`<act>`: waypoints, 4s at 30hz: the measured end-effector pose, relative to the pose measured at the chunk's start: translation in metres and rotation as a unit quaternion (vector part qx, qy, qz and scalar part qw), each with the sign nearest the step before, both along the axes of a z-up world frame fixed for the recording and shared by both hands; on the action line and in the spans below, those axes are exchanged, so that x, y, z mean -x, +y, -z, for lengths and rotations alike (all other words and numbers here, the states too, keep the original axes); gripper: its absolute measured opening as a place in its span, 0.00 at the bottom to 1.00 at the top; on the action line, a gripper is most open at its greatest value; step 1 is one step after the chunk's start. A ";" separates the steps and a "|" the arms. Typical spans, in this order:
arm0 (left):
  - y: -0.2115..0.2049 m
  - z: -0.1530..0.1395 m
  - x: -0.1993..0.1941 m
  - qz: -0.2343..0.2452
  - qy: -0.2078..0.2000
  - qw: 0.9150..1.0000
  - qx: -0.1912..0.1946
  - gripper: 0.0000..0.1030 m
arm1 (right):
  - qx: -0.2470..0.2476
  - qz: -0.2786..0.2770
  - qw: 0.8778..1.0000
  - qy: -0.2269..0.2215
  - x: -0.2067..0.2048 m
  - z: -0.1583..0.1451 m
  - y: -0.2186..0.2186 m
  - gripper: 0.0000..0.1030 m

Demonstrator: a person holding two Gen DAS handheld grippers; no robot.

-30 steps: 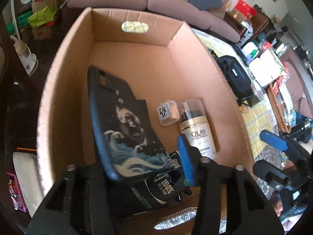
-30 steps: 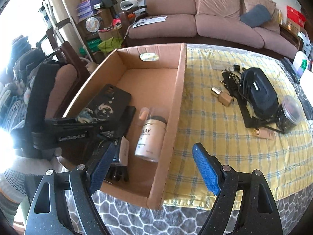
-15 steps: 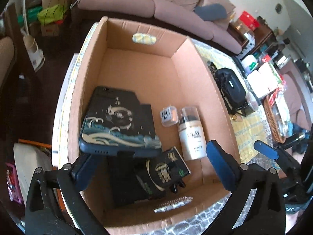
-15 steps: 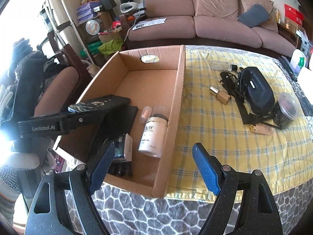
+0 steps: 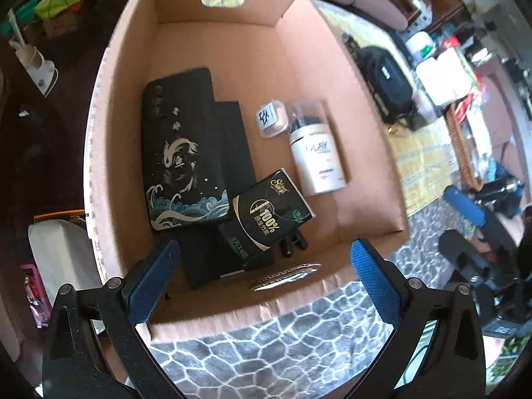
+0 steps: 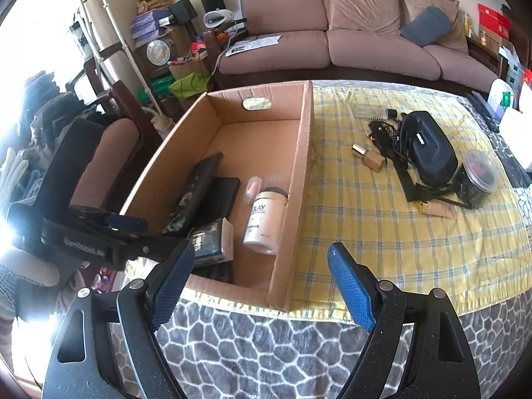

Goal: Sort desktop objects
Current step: 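Move both tools back over the cloth toward the remaining items, then grasp the black glove with the left tool while the right tool grasps the clear round container, then carry the glove and clear container with both tools over the box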

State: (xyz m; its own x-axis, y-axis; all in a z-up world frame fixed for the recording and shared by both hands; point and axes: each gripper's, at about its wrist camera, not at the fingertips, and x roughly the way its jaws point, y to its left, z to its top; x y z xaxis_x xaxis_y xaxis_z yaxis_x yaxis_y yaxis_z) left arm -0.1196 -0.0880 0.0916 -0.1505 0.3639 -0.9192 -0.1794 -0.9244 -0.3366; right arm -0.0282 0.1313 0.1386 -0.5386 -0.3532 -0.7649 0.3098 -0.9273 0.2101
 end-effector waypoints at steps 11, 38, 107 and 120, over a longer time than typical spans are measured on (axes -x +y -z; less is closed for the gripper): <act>0.009 -0.064 -0.031 -0.006 0.140 0.989 -0.045 1.00 | -0.011 0.030 0.999 0.007 -0.008 -0.005 0.028 0.91; 0.269 -0.017 0.055 0.062 0.145 0.987 0.002 1.00 | -0.020 0.216 0.976 -0.016 0.057 0.036 0.287 1.00; 0.102 -0.140 0.084 0.036 0.199 0.979 0.010 0.27 | 0.006 0.030 0.994 0.106 0.065 -0.100 0.126 0.86; 0.003 -0.094 0.129 -0.025 0.171 0.985 0.004 0.27 | 0.027 -0.034 0.998 0.054 0.146 -0.064 0.002 0.86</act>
